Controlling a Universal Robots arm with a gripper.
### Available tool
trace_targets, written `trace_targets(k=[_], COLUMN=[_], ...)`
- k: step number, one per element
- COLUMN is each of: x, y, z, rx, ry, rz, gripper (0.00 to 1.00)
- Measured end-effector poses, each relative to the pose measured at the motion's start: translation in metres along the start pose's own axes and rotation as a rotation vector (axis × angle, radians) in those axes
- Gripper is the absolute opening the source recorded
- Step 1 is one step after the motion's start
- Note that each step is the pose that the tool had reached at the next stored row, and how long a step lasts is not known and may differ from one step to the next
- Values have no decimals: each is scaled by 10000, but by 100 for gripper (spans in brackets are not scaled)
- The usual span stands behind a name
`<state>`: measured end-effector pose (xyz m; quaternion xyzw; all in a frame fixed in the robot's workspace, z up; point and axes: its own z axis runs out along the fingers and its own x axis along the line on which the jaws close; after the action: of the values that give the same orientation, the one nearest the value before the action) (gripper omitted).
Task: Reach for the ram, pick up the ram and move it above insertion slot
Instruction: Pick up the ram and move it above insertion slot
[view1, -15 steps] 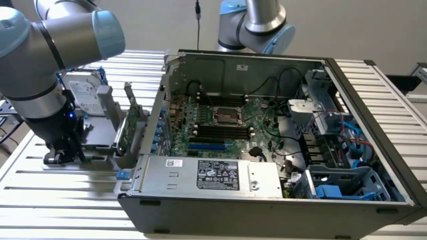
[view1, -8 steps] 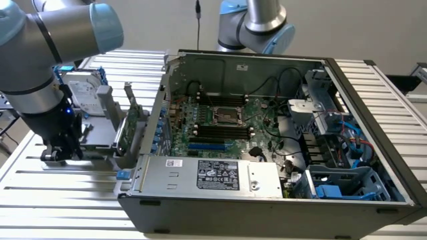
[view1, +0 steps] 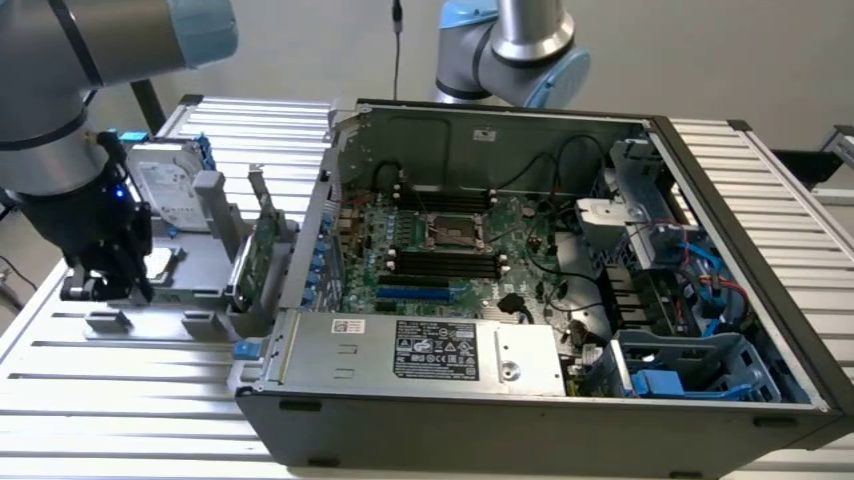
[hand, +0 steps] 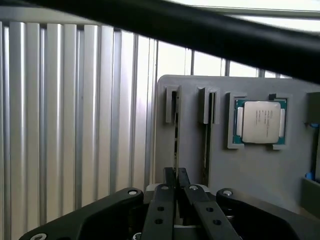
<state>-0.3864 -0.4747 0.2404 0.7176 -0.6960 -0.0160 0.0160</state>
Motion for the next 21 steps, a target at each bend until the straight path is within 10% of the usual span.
trace_targets(k=[21], x=[0], y=[-38], z=[-956], rx=[-2], ry=[2], rz=[-28], gripper=[14])
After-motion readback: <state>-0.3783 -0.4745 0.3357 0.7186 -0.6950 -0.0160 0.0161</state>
